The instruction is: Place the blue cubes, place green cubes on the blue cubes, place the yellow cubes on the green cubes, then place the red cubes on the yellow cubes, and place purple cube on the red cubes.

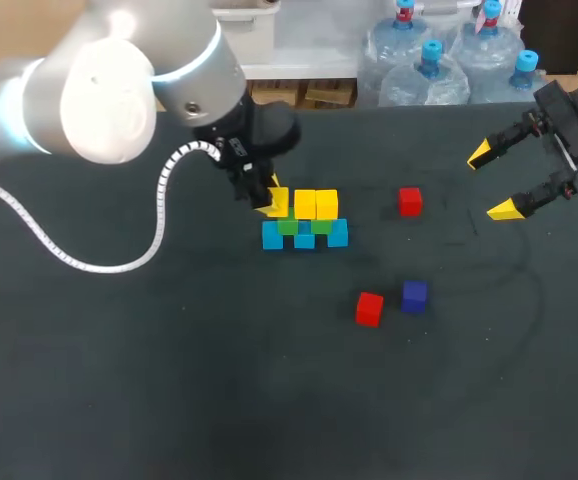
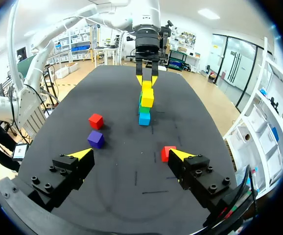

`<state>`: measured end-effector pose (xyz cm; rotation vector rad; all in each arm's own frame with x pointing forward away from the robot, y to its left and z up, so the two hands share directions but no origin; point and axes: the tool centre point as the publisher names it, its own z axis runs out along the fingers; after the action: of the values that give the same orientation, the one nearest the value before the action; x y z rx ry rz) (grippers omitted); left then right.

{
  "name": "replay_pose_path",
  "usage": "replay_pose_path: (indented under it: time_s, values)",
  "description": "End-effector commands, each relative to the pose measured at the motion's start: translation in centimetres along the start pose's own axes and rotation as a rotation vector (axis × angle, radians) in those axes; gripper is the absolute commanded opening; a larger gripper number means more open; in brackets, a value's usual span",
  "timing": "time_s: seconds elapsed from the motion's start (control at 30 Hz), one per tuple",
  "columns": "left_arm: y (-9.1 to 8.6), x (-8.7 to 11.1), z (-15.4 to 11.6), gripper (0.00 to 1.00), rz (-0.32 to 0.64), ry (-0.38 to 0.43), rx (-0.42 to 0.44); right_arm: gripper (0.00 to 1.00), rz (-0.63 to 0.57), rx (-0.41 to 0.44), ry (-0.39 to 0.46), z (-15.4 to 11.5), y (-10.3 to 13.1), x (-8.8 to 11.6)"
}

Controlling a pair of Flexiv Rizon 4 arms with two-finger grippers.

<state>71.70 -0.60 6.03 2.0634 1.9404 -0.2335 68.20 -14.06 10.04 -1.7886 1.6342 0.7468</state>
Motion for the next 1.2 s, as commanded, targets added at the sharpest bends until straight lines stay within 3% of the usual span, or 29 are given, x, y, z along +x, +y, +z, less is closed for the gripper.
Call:
replay_pose_path:
  time_s: [0.03,1.2]
  values:
    - [0.33,-0.24,0.11,0.0,0.003,0.005,0.007,1.0,-0.001,0.001,-0.001,0.07,-0.02,0.02]
    - [0.42,-0.3,0.53,0.0,0.005,0.021,0.021,1.0,-0.001,0.001,-0.001,0.07,-0.02,0.02]
